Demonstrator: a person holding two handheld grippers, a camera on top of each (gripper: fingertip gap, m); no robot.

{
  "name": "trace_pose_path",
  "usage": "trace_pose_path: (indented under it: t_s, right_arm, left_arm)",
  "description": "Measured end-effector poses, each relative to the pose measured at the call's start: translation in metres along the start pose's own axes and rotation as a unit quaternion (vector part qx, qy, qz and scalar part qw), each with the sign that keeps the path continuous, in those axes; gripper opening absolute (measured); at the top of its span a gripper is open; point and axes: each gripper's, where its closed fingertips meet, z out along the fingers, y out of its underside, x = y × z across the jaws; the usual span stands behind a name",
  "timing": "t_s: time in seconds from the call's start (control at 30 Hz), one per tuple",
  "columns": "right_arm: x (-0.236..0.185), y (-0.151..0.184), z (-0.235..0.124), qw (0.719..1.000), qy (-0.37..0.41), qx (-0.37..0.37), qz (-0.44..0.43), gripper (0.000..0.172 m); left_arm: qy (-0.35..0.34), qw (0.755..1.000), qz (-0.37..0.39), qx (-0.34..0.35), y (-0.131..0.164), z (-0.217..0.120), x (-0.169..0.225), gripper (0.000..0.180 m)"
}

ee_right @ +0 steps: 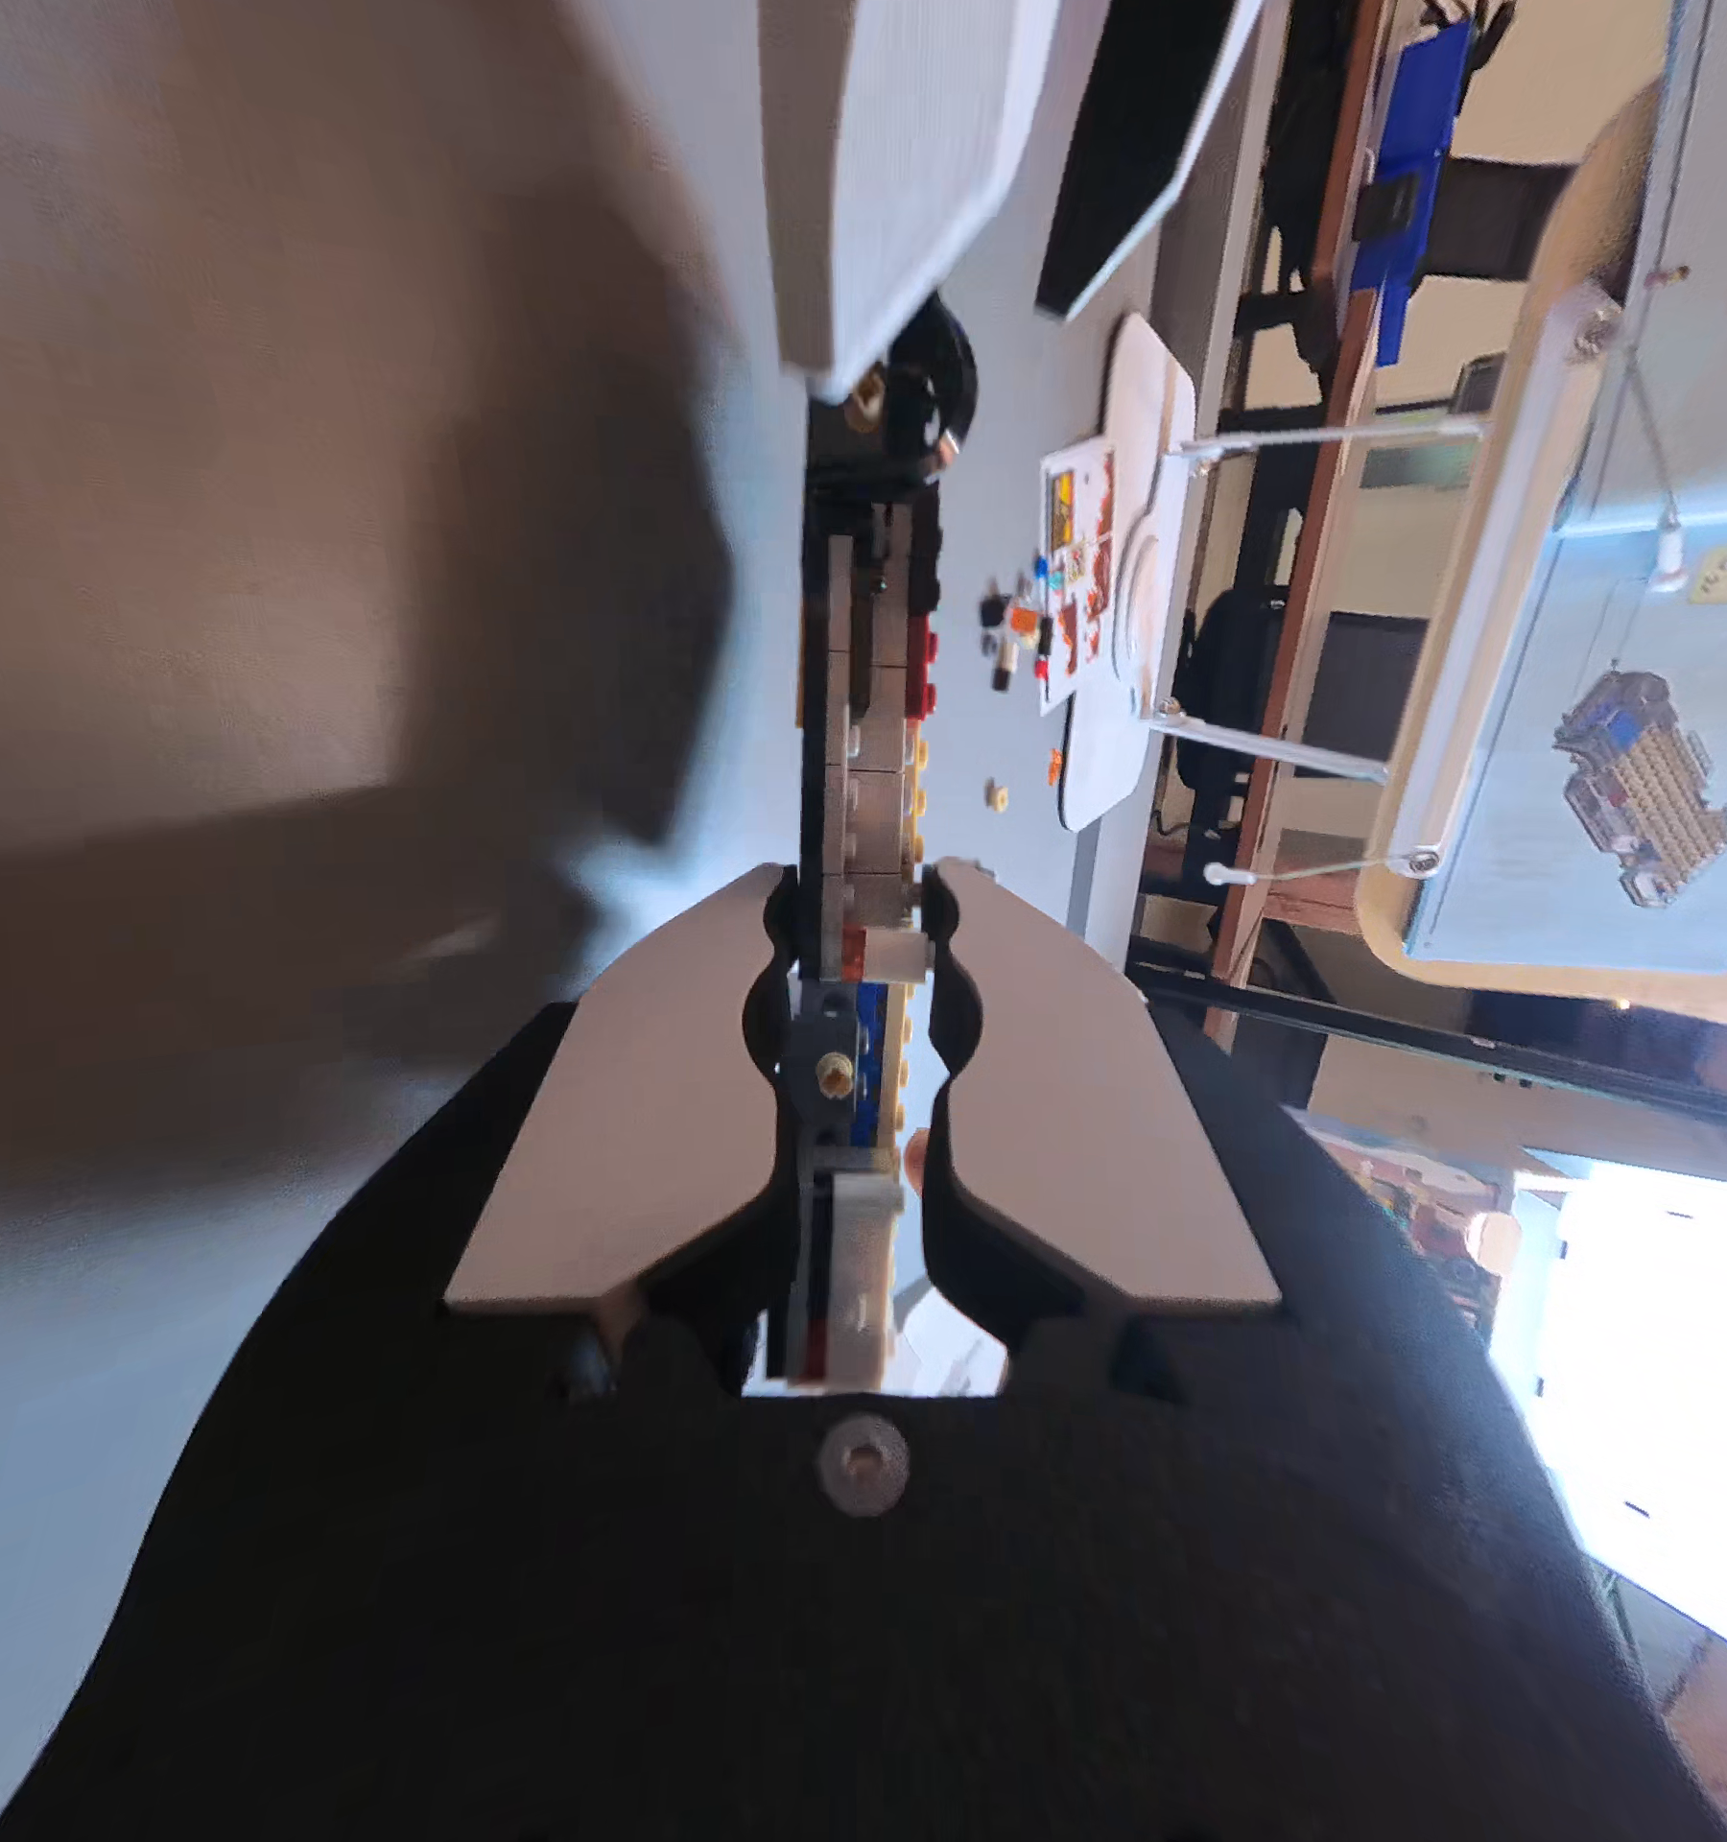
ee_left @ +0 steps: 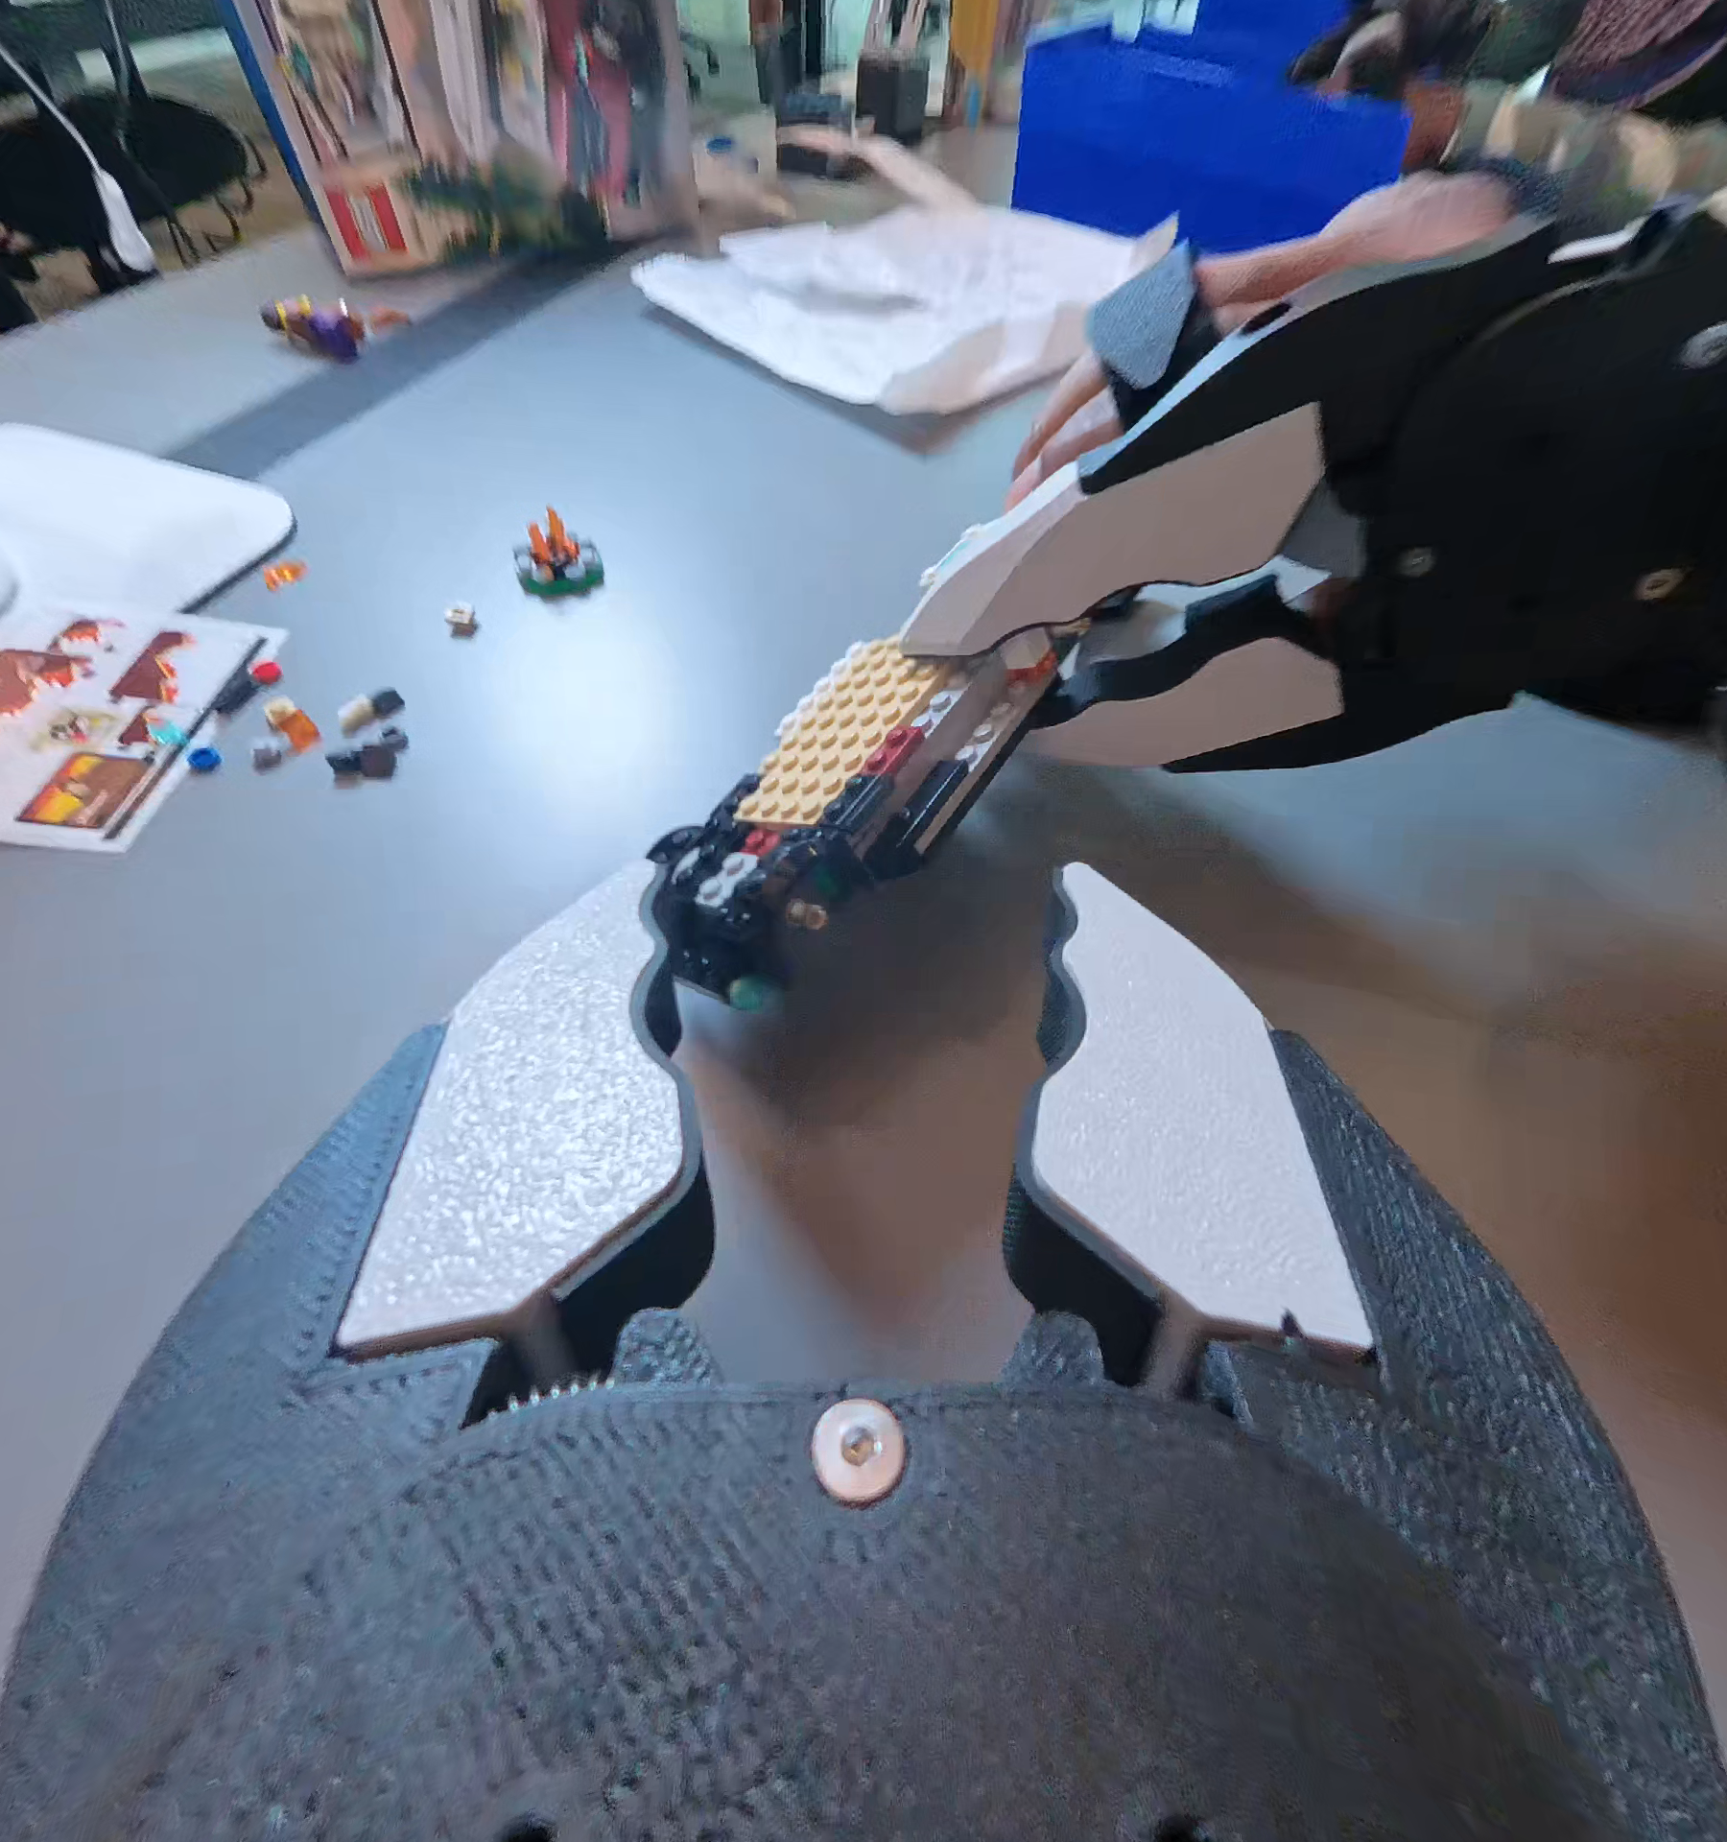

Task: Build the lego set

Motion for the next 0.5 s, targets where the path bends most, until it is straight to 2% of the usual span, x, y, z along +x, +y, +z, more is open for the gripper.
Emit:
trace_pose_path:
  t_s: [0.17,0.27,0.4,0.5]
  right_arm:
    - [-0.010,-0.013,0.002,0.997,0.022,0.041,-0.059,0.024]
    - [-0.014,-0.018,0.001,0.989,0.026,0.108,-0.094,0.024]
    - [-0.028,-0.015,0.002,0.977,-0.012,0.186,-0.107,0.034]
    - [-0.028,-0.011,0.002,0.969,-0.040,0.224,-0.092,0.033]
  left_arm:
    - [-0.017,0.999,0.019,-0.048,0.020,0.010,-0.005,0.069]
    - [-0.026,0.997,0.040,-0.065,0.025,0.010,-0.007,0.070]
    - [-0.020,0.994,0.060,-0.088,0.034,0.012,-0.004,0.076]
    - [-0.006,0.991,0.073,-0.114,0.044,0.016,0.003,0.077]
